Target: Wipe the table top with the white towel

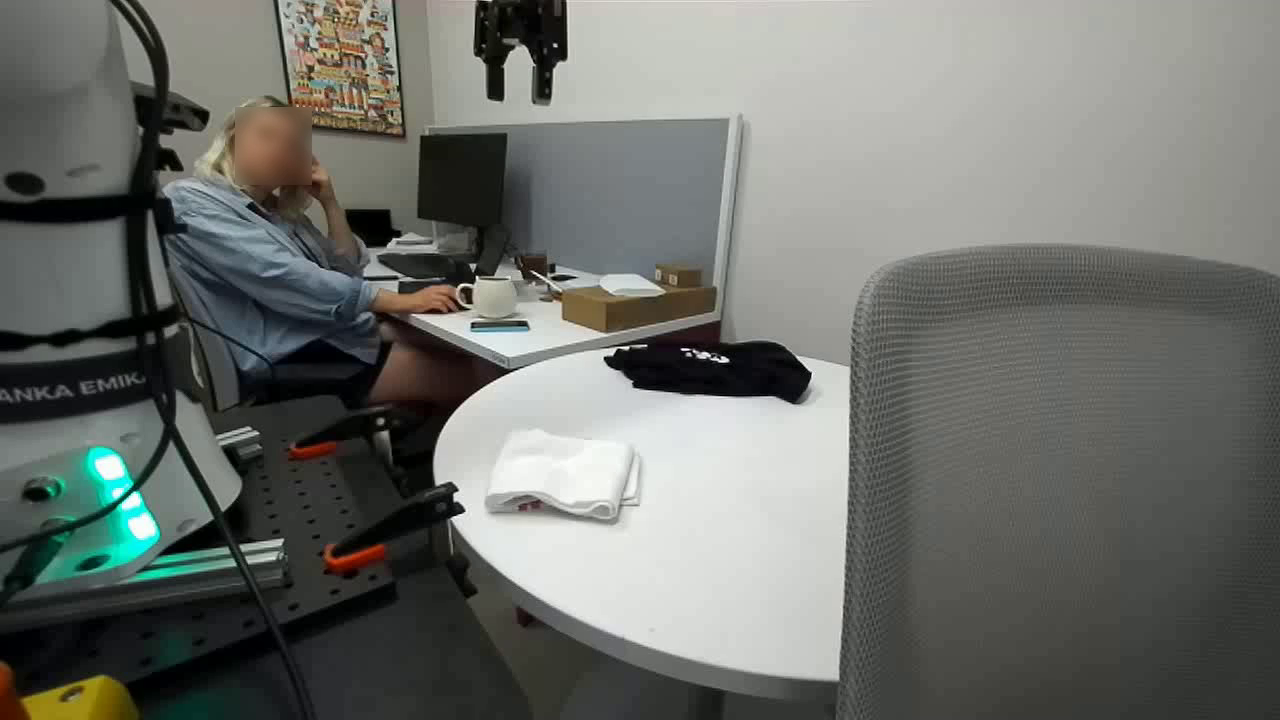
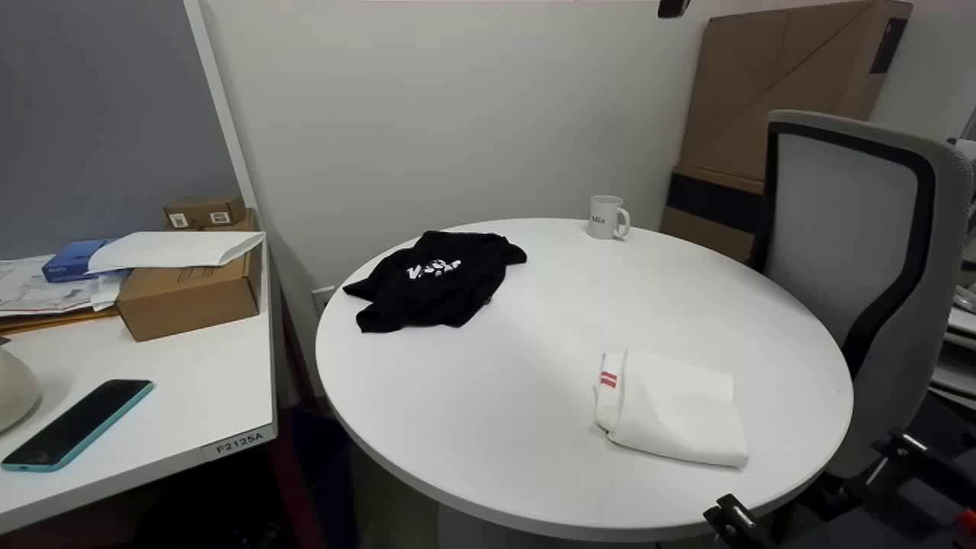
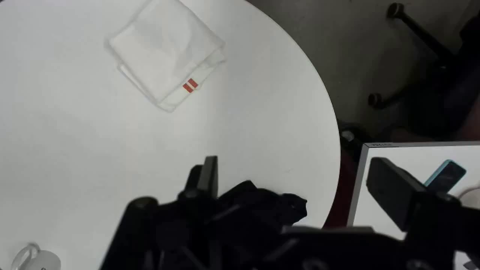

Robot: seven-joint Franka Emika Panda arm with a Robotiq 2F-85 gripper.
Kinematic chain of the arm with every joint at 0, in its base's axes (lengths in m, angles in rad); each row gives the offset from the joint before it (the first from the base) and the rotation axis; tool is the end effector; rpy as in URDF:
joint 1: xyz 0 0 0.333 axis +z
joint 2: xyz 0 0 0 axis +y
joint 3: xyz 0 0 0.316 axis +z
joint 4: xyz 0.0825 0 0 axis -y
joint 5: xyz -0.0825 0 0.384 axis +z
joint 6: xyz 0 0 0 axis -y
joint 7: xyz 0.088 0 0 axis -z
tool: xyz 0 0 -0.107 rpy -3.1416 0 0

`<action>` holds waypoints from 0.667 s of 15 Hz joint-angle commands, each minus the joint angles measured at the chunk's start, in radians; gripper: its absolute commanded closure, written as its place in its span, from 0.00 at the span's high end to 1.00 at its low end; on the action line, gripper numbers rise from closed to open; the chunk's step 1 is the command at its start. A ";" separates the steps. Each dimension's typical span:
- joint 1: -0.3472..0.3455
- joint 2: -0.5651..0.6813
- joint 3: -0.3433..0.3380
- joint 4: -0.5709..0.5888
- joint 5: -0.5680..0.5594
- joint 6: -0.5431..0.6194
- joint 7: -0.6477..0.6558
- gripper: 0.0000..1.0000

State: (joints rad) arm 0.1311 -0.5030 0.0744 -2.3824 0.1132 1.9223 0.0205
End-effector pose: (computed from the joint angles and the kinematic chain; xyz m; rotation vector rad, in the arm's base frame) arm 0.3932 0.0927 0.5080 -3.0583 -0.2141 -0.0527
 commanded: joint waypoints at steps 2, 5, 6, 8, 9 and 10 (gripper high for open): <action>-0.008 0.000 0.007 0.003 0.003 -0.003 -0.003 1.00; -0.008 0.000 0.007 0.003 0.003 -0.003 -0.003 1.00; -0.014 0.005 0.016 -0.006 -0.021 0.014 0.004 1.00; -0.020 0.010 0.019 -0.036 -0.030 0.092 0.009 1.00; -0.028 0.013 0.024 -0.060 -0.039 0.164 0.018 1.00; -0.037 0.023 0.024 -0.086 -0.037 0.249 0.033 1.00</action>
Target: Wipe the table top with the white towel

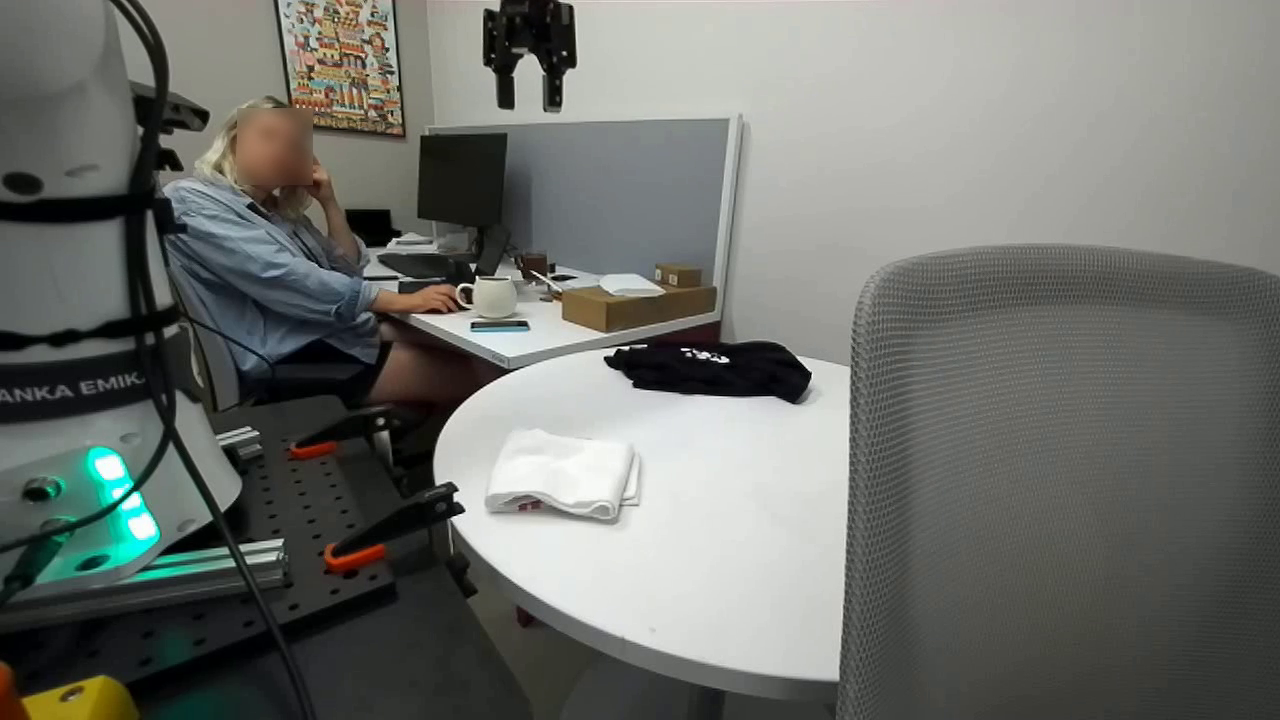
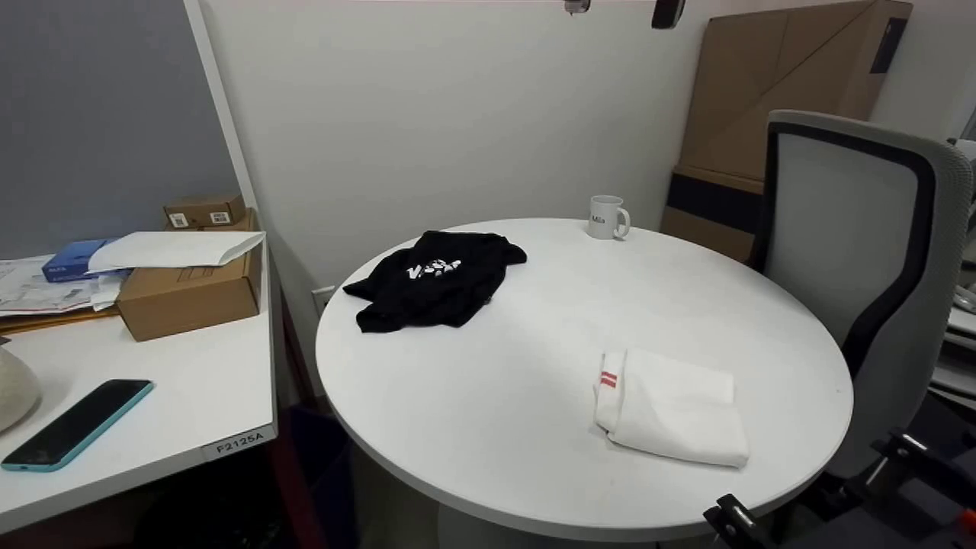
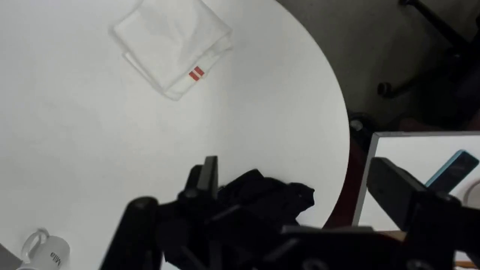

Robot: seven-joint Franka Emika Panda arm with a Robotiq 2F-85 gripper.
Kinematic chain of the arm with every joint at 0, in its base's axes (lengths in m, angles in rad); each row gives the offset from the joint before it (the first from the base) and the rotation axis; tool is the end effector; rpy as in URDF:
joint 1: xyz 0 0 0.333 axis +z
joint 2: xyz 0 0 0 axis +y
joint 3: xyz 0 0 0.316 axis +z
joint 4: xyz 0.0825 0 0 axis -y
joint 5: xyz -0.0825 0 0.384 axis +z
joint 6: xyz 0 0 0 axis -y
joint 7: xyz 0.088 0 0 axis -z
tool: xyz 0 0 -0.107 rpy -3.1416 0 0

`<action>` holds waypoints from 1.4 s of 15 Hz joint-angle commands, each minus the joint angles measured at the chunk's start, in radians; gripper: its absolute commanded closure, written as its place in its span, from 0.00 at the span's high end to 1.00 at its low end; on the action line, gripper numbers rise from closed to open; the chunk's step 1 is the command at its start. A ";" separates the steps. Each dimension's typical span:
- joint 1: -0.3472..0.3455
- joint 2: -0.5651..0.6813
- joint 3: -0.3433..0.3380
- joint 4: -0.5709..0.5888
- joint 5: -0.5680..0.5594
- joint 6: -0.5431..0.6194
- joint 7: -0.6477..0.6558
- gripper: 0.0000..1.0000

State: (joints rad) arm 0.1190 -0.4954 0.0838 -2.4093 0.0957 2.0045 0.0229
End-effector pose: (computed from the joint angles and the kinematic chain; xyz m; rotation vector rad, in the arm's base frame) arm 0.3994 0.0906 0.4994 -3.0737 -0.2083 -0.1295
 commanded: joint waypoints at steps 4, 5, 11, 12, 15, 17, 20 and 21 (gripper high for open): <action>-0.068 0.113 -0.005 -0.151 -0.012 0.463 0.073 1.00; -0.083 0.140 -0.007 -0.173 -0.015 0.522 0.090 1.00; -0.144 0.354 -0.034 -0.252 -0.028 0.771 0.120 1.00; -0.151 0.387 -0.036 -0.257 -0.030 0.794 0.134 1.00; -0.160 0.466 -0.051 -0.286 -0.020 0.857 0.182 1.00; -0.170 0.503 -0.068 -0.321 -0.054 0.926 0.218 1.00; -0.167 0.578 -0.103 -0.347 -0.073 1.008 0.251 1.00; -0.161 0.614 -0.115 -0.334 -0.078 1.026 0.260 1.00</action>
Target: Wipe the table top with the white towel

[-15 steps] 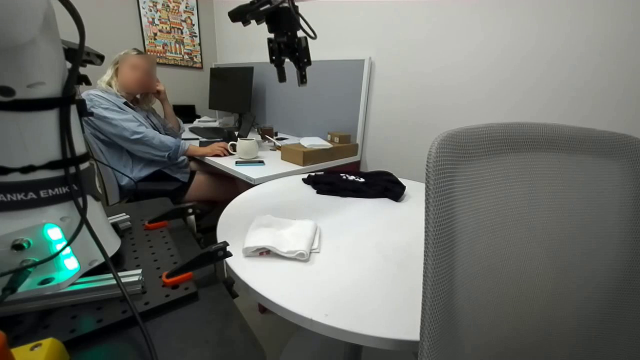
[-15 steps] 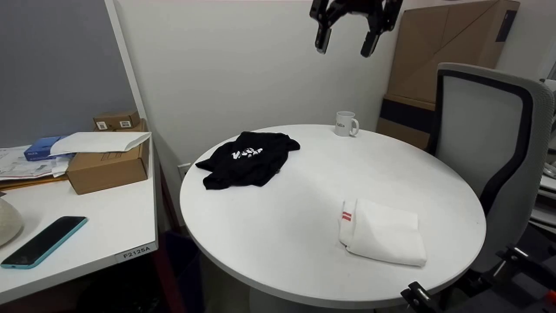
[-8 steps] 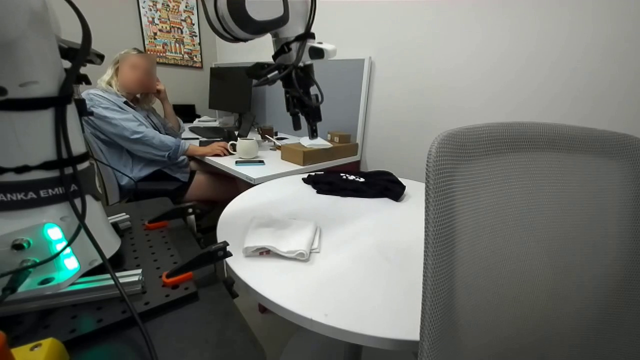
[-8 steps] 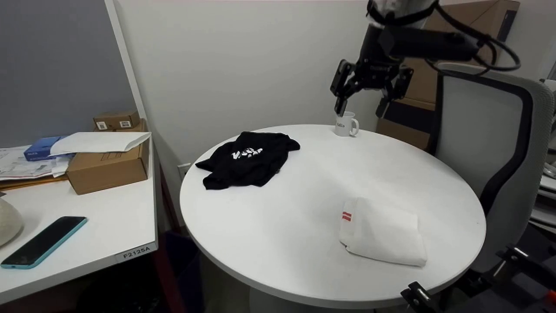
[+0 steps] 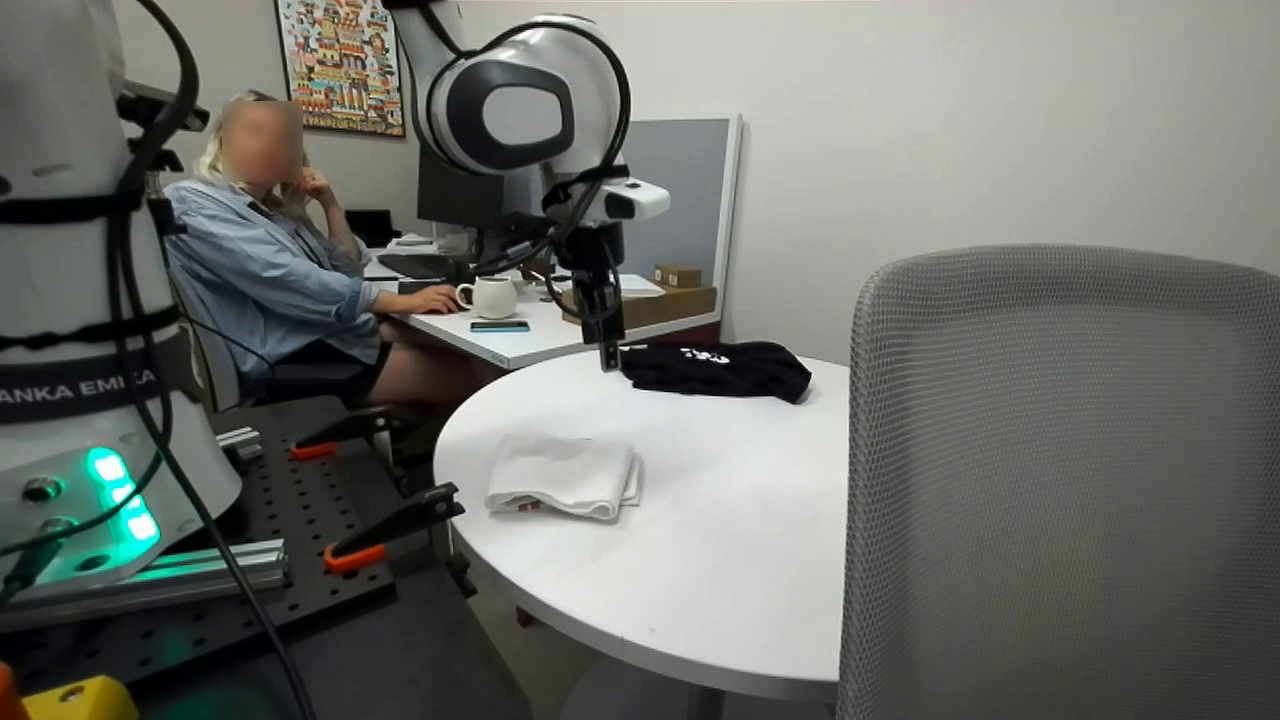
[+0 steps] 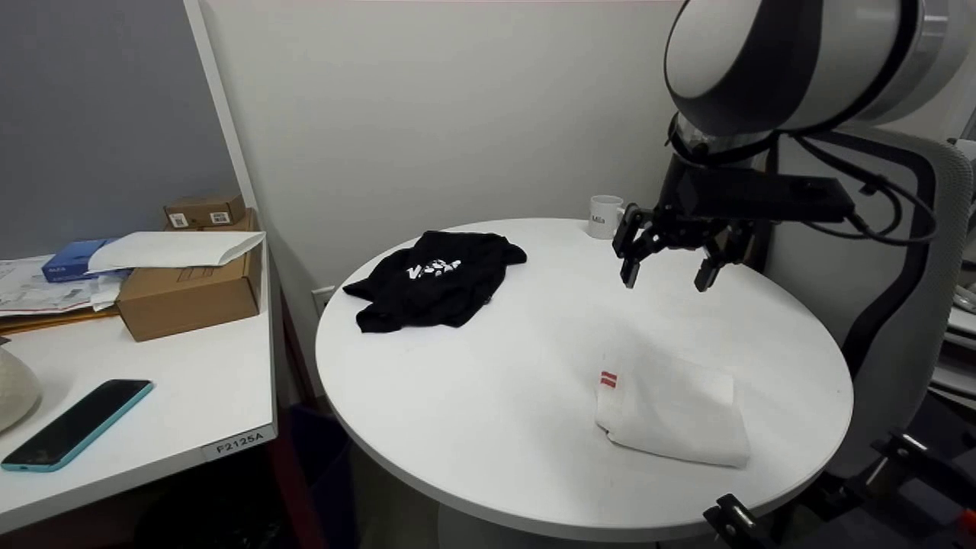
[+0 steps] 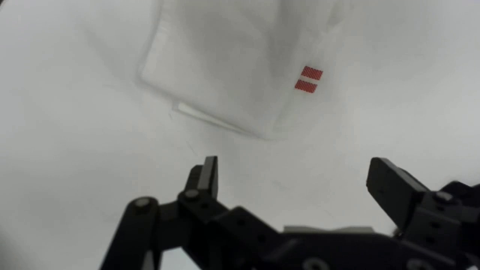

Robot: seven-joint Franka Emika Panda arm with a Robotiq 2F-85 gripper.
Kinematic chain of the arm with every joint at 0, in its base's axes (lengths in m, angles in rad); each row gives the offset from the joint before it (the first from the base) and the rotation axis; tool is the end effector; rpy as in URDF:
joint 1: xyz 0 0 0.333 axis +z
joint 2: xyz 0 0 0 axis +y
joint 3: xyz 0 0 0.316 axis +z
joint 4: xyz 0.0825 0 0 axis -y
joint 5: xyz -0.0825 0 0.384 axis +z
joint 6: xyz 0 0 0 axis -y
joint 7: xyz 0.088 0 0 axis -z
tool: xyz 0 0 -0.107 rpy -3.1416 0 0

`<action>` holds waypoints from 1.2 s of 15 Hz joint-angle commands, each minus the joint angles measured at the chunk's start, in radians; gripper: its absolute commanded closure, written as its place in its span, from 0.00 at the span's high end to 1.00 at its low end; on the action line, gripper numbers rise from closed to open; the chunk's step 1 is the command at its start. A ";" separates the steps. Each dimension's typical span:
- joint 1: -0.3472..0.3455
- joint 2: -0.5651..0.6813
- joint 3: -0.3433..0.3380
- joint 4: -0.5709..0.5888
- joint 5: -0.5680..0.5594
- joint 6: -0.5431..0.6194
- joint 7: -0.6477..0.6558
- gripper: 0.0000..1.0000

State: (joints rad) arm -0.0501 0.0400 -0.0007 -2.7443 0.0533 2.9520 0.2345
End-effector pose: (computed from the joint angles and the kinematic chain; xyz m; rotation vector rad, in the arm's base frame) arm 0.4105 -0.0244 0.2237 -3.0574 0.5198 -0.2574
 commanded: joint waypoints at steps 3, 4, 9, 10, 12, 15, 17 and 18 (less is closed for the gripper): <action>0.037 0.175 -0.049 -0.009 0.000 0.157 0.049 1.00; 0.046 0.207 -0.050 -0.006 0.014 0.179 0.046 1.00; 0.094 0.359 -0.015 0.015 0.086 0.289 0.035 1.00; 0.107 0.381 -0.015 0.018 0.093 0.306 0.033 1.00; 0.122 0.417 -0.015 0.023 0.108 0.335 0.030 1.00; 0.132 0.456 -0.013 0.032 0.123 0.361 0.027 1.00; 0.135 0.479 -0.016 0.039 0.127 0.373 0.024 0.74; 0.132 0.488 -0.015 0.040 0.127 0.377 0.022 0.67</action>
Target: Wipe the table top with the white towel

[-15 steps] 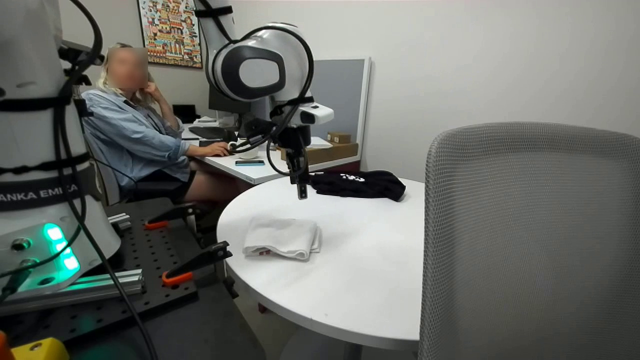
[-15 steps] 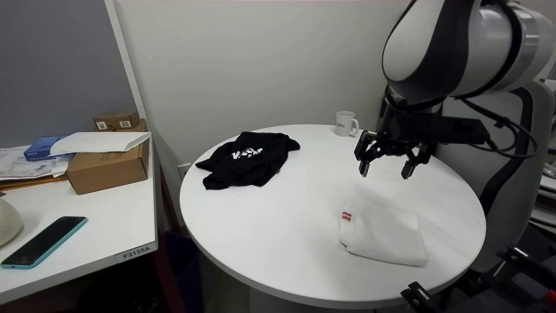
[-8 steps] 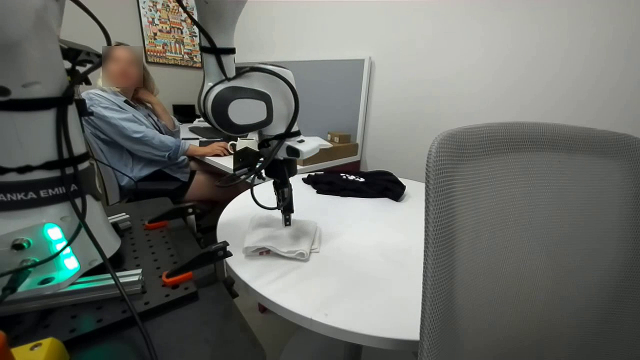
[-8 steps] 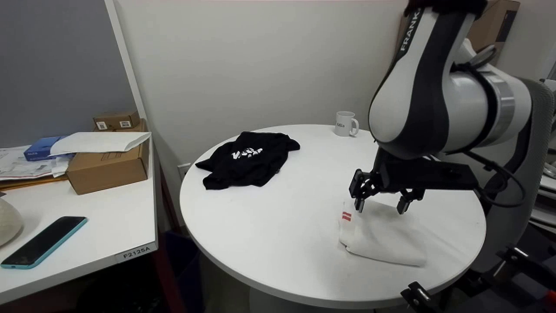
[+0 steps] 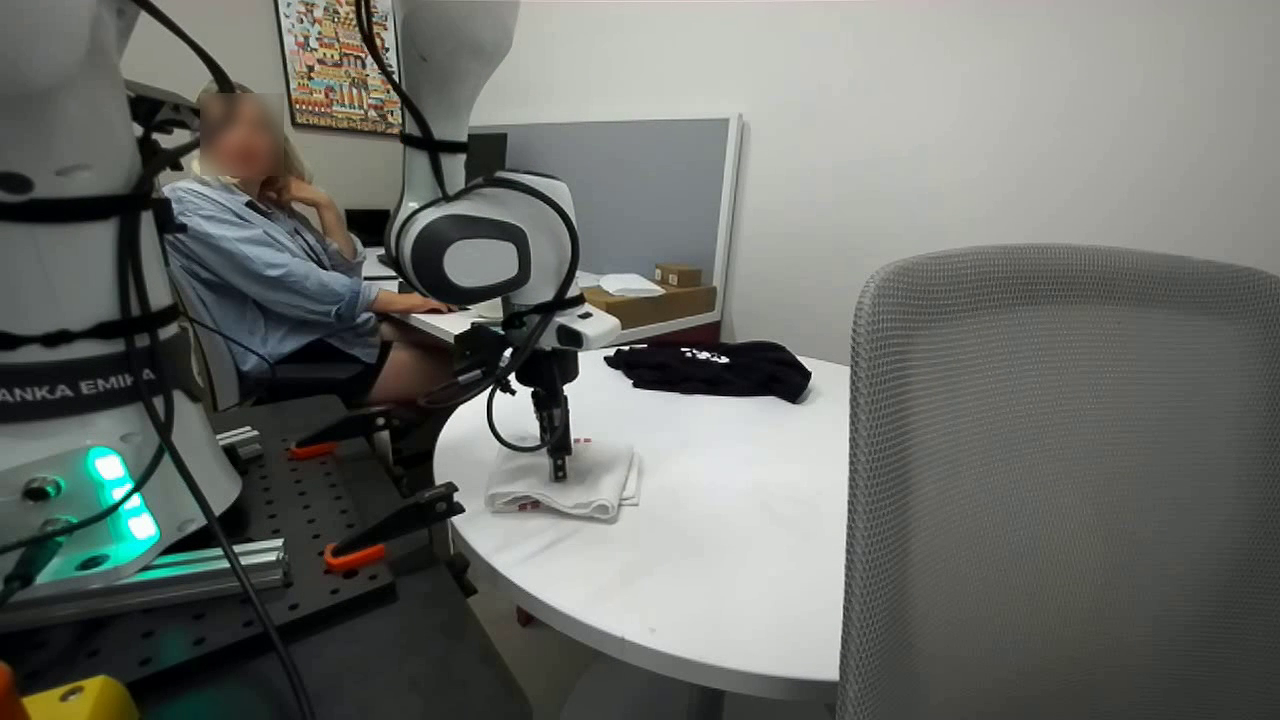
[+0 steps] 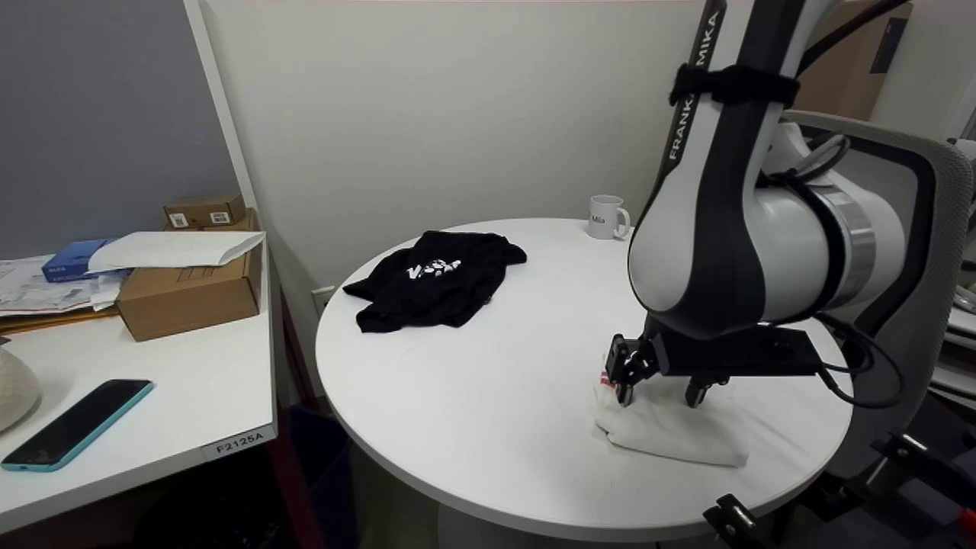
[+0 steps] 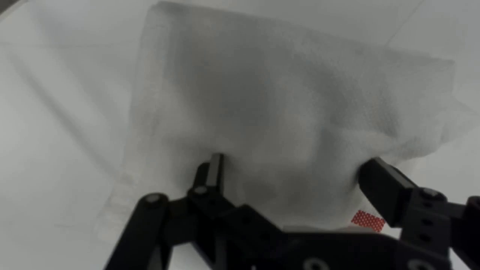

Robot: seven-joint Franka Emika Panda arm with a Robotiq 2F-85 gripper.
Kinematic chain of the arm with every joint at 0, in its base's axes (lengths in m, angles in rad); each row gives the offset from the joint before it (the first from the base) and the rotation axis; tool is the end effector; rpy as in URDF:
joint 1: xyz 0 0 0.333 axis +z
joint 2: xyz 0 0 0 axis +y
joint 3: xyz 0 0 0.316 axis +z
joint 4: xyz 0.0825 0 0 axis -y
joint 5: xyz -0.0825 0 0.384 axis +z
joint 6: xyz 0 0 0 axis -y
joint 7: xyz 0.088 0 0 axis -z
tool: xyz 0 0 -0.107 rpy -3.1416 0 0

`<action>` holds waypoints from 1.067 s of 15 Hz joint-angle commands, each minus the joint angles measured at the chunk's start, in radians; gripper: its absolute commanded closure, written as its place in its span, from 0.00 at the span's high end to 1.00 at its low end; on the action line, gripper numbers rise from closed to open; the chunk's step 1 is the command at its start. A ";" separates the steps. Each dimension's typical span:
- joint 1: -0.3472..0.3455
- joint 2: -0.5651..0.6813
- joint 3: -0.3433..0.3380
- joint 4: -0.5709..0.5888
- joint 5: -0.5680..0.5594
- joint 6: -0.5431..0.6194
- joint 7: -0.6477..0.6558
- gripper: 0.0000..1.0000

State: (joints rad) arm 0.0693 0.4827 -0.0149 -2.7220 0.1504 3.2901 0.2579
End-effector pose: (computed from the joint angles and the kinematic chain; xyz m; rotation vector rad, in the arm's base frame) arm 0.3739 0.0039 0.0873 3.0813 -0.5467 0.1381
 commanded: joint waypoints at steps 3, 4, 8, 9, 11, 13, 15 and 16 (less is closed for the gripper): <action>0.011 0.054 0.003 0.021 0.029 0.057 -0.005 0.43; 0.012 0.052 0.005 0.021 0.029 0.059 -0.005 0.36; 0.007 0.048 0.020 0.030 0.025 0.049 -0.005 0.06; -0.006 0.050 0.033 0.038 0.021 0.037 -0.004 0.02; -0.042 0.057 0.068 0.062 0.008 0.010 -0.003 0.04; -0.083 0.072 0.111 0.101 -0.005 -0.020 -0.005 0.01; -0.117 0.102 0.153 0.164 -0.010 -0.060 -0.012 0.03; -0.128 0.123 0.170 0.205 -0.009 -0.088 -0.018 0.03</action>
State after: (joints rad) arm -0.0115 0.5109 0.0953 -2.6401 0.1495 3.2612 0.2559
